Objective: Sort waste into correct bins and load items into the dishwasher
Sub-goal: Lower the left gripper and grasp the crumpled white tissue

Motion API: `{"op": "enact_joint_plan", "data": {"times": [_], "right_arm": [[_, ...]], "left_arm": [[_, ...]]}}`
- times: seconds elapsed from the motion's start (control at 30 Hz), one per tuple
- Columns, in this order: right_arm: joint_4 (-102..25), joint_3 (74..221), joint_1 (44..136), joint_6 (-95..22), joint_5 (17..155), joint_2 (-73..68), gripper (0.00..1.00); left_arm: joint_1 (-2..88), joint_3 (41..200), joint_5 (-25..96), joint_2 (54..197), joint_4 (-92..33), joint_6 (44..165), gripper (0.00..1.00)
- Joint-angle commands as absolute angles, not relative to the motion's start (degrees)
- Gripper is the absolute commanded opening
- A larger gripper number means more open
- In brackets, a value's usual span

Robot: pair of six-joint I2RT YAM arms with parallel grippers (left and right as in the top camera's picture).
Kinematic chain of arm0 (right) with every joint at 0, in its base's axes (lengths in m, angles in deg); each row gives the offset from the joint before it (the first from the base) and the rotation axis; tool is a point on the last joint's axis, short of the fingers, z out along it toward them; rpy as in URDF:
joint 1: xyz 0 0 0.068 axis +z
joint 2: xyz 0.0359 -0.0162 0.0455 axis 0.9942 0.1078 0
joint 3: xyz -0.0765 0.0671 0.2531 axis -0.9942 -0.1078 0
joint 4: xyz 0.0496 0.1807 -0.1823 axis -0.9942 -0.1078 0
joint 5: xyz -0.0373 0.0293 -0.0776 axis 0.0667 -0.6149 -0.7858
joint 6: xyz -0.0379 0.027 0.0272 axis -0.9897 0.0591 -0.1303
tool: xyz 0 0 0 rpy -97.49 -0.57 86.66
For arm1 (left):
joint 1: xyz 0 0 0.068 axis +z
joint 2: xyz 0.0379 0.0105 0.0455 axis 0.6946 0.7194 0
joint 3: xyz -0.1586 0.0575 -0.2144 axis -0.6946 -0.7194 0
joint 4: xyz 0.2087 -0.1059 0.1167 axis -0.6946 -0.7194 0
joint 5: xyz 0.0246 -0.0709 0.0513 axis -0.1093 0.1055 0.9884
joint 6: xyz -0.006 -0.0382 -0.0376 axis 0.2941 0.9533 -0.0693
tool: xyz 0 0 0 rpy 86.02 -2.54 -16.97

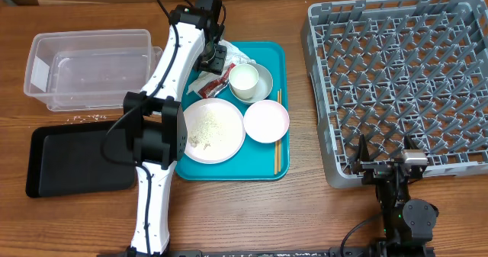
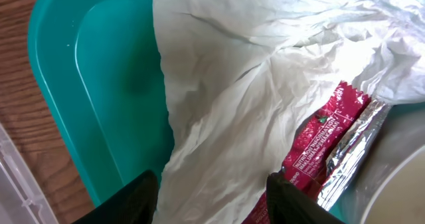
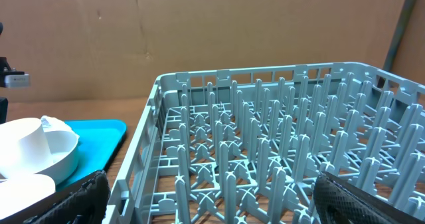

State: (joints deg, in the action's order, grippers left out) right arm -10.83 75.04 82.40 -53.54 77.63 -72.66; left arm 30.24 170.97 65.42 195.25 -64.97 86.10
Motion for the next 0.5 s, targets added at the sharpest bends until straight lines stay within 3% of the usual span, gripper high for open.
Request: {"op": "enact_joint_plan", "data": {"times": [0.0,0.3,0.47], "right_arm": [[-10.51,74.45,82.18,-53.37,77.96,-73.34,1.00],[-10.51,74.45,82.18,-53.37,77.96,-73.34,1.00],[-10.51,74.45,82.18,-53.37,77.96,-73.34,1.00]], "left_arm": [[30.48,169.75,63.81,196.71,-64.80,86.23,0.54],[30.52,167.28,64.50,196.71,-64.21,86.06,0.54],[30.50,167.13,64.77,196.69,-63.83,86.08,0.46]]}}
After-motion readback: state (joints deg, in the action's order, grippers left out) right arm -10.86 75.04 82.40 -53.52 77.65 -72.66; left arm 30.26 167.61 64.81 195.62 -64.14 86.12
